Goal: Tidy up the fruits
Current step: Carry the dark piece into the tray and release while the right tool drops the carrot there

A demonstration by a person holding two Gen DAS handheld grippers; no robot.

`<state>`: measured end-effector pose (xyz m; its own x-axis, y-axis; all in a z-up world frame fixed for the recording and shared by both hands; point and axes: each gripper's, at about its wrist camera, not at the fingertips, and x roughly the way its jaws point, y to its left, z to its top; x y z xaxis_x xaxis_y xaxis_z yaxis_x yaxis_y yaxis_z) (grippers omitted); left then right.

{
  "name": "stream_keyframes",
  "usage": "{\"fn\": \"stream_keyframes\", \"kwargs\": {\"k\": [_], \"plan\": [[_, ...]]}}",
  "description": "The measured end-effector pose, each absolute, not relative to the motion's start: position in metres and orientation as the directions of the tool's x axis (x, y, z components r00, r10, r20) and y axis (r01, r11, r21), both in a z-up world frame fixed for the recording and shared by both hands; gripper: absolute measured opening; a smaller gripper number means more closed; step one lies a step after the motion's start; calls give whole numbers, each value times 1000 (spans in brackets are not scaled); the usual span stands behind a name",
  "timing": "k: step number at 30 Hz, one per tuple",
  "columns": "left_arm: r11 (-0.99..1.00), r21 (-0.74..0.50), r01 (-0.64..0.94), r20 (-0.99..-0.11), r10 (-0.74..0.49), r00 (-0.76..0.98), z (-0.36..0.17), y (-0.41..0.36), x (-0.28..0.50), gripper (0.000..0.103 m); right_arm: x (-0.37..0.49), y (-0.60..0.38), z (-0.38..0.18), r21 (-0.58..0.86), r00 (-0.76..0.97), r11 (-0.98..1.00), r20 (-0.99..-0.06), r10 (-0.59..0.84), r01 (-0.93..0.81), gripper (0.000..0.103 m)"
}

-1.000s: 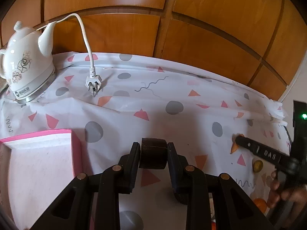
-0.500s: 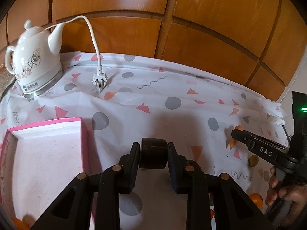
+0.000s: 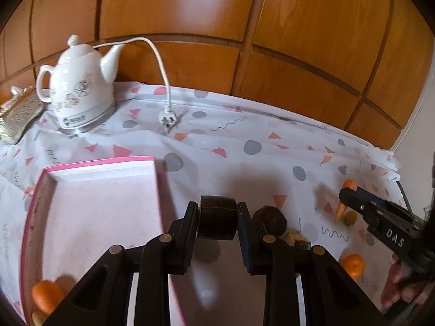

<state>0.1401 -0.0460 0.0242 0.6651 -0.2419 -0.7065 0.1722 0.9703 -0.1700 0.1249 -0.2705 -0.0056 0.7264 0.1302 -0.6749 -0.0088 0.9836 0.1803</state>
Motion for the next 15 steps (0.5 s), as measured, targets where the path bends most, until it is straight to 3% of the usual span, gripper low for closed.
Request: {"fn": "stream_keyframes", "kwargs": {"k": [15], "plan": [[977,-205,50,-689,-180,702,25,24,70,29,56,-189,6,246,688,940,-641,339,-234,32]]}}
